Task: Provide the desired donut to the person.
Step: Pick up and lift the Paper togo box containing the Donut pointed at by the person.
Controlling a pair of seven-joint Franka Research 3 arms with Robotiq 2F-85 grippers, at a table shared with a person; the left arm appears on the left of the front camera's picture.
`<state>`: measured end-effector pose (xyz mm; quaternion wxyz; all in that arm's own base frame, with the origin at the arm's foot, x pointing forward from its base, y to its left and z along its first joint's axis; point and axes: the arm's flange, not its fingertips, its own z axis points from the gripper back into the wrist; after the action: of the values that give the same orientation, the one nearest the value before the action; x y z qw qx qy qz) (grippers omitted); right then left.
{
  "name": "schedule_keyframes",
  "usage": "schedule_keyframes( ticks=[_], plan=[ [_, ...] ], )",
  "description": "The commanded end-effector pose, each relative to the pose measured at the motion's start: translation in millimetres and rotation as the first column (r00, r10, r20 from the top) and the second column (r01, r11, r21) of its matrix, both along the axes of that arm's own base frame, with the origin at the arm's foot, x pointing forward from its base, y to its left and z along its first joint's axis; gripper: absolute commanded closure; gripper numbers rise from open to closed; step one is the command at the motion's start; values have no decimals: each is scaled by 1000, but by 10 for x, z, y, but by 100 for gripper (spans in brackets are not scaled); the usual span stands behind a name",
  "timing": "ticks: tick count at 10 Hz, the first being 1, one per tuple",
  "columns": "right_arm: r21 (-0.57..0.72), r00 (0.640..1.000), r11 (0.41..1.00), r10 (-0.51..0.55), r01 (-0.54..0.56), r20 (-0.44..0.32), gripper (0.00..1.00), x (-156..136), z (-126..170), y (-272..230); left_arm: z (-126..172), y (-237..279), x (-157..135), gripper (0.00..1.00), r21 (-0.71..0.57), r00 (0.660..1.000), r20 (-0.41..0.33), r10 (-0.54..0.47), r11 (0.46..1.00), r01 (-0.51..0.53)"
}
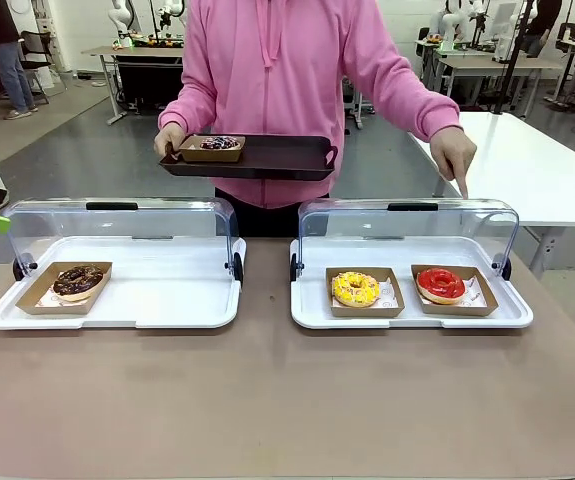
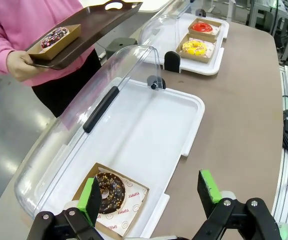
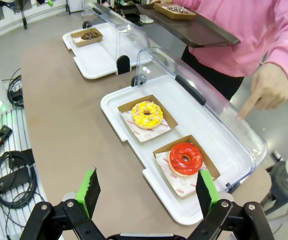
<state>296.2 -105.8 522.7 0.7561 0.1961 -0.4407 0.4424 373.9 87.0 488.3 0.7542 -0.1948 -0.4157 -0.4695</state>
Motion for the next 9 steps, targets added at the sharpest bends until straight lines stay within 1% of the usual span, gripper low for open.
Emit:
schedule_keyframes(
  ticks=[1,9],
  plan=[
    [27,1000,1000,13,-14,18,0,31,-18,5,-5,43,-5,0,-3,1000,-3,19,1000,-19],
    [27,1000,1000,13,-14,18,0,31,-18,5,-5,43,-5,0,-3,1000,-3,19,1000,-19]
  ],
)
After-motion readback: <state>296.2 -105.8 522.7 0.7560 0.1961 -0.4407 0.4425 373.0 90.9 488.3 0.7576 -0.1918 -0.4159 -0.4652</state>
